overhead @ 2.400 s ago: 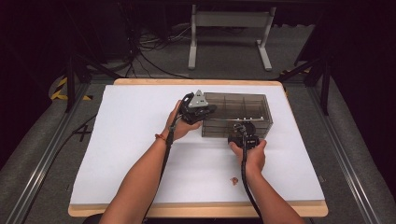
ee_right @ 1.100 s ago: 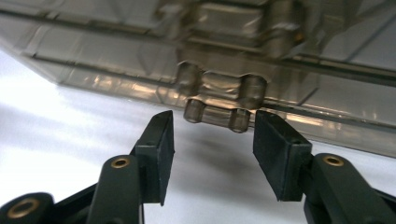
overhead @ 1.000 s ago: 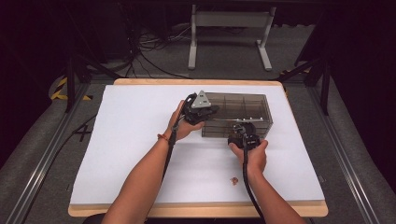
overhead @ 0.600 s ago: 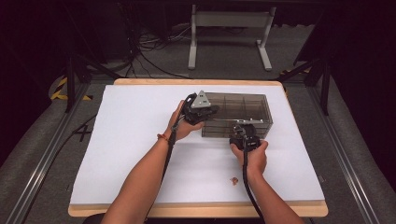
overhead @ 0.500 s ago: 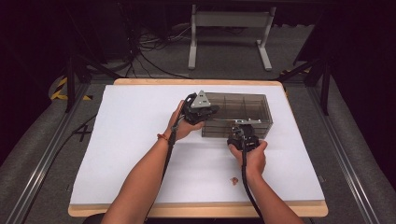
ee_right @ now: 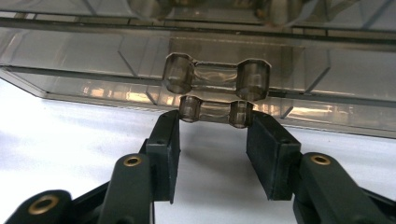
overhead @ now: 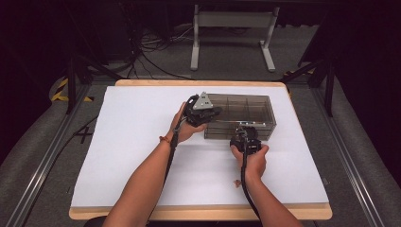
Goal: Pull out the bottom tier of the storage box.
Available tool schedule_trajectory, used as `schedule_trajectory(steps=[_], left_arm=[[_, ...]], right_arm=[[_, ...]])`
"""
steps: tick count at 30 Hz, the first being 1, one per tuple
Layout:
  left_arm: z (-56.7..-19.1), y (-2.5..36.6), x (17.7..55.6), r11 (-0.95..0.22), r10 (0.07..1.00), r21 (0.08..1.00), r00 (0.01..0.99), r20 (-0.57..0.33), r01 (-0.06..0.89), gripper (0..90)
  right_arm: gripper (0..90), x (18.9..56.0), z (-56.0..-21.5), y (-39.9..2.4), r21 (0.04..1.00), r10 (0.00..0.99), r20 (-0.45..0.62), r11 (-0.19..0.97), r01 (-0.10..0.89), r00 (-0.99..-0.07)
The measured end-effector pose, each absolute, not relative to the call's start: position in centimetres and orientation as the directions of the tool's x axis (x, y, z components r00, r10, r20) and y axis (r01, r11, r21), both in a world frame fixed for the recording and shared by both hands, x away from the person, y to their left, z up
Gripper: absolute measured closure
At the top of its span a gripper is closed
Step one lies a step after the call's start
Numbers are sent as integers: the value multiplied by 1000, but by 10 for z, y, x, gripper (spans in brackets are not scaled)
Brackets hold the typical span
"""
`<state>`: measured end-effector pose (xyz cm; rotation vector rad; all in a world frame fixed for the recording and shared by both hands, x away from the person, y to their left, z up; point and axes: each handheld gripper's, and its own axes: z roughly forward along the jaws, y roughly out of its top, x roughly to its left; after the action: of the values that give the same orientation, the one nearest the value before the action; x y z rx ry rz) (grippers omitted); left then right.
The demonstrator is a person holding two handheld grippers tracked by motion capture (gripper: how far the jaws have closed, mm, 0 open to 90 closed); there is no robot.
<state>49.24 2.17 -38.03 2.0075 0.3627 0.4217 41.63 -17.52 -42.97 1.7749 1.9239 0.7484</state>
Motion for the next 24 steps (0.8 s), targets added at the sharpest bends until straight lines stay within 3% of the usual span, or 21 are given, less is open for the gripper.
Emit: schedule_trajectory(steps=[8, 24], left_arm=[[-381, 22, 492, -433, 427, 898, 896, 124, 82, 879], [-381, 22, 492, -431, 424, 899, 897, 121, 82, 879]], right_arm=[[515, 415, -431, -172, 647, 995, 27, 52, 761, -91], [548, 410, -432, -167, 679, 998, -3, 49, 732, -63]])
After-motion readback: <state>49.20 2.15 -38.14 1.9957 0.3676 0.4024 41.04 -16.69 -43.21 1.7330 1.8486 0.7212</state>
